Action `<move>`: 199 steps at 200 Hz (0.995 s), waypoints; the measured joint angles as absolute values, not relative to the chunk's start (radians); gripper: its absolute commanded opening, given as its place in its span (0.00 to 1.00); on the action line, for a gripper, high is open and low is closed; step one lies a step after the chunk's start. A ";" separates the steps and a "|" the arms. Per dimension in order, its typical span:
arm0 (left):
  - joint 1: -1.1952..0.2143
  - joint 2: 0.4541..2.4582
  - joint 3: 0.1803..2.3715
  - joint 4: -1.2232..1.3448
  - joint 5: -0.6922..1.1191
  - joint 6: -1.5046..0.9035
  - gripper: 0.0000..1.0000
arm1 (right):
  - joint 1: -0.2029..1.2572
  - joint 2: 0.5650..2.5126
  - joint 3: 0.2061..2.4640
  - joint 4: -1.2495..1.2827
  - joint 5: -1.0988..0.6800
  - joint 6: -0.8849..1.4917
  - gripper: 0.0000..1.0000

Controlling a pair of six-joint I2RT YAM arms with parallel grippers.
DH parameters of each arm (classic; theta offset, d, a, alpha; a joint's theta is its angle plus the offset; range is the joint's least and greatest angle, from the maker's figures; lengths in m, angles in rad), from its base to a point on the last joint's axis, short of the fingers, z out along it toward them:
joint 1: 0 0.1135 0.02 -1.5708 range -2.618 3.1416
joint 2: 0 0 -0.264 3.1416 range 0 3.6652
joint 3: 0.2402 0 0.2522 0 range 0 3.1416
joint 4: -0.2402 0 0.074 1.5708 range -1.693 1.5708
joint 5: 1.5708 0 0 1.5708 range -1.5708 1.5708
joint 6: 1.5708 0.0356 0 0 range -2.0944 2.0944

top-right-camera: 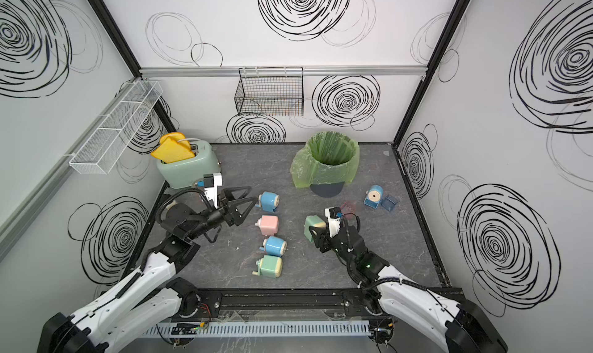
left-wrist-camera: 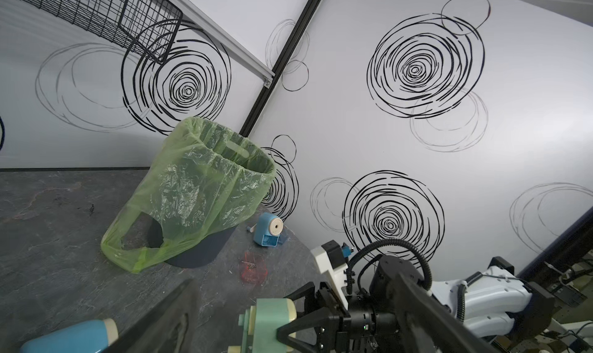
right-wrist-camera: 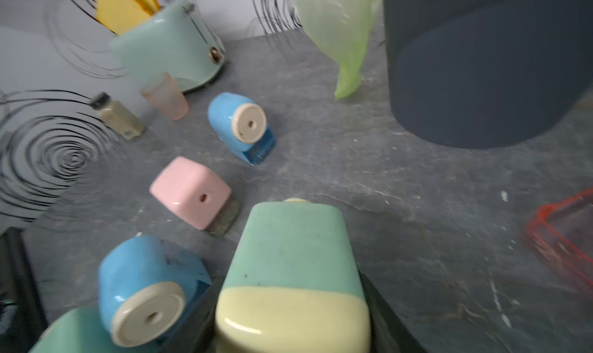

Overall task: Take out the pencil sharpener tray and clean the shavings
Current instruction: Place the pencil sharpener at the center of the board.

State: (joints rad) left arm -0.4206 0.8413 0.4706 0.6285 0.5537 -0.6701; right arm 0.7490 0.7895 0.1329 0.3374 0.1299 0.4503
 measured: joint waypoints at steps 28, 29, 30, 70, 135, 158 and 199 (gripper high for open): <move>-0.421 0.842 0.463 0.628 0.554 -0.672 0.97 | 0.755 0.906 0.118 0.452 0.281 0.449 0.34; -0.421 0.842 0.463 0.628 0.554 -0.672 0.97 | 0.755 0.909 0.118 0.456 0.285 0.449 0.34; -0.421 0.842 0.463 0.628 0.555 -0.672 0.97 | 0.755 0.914 0.118 0.463 0.292 0.449 0.34; -0.421 0.848 0.452 0.631 0.556 -0.679 0.97 | 0.754 1.090 0.118 0.645 0.439 0.440 0.40; -0.421 0.855 0.451 0.638 0.559 -0.682 0.97 | 0.742 1.411 0.252 0.788 0.572 0.411 0.41; -0.421 0.858 0.449 0.647 0.559 -0.682 0.97 | 0.742 1.447 0.266 0.805 0.628 0.415 0.44; -0.425 0.859 0.447 0.653 0.559 -0.682 0.97 | 0.740 1.485 0.265 0.850 0.675 0.418 0.70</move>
